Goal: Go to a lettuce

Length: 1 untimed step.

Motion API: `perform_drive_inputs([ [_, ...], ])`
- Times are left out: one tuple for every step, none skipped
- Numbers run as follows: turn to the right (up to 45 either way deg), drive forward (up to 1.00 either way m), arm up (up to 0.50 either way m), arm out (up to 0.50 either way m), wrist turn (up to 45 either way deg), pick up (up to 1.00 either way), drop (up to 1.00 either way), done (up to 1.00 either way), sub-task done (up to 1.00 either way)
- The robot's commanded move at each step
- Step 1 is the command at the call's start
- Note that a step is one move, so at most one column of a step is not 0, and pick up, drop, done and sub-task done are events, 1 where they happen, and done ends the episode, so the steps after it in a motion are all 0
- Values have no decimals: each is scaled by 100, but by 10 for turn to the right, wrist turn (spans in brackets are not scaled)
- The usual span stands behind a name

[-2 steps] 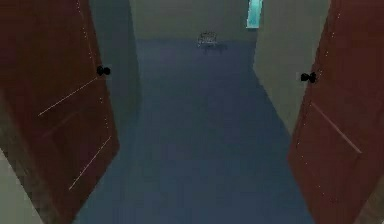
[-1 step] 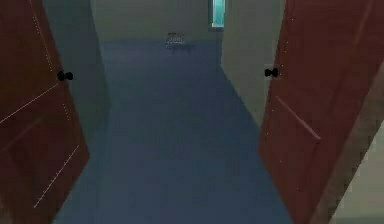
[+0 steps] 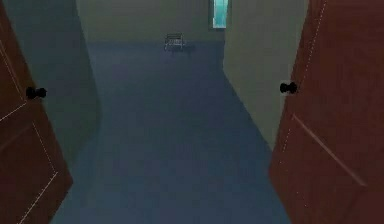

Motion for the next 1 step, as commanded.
perform_drive_inputs([
  [0, 65, 0, 0, 0, 0, 0, 0, 0],
])
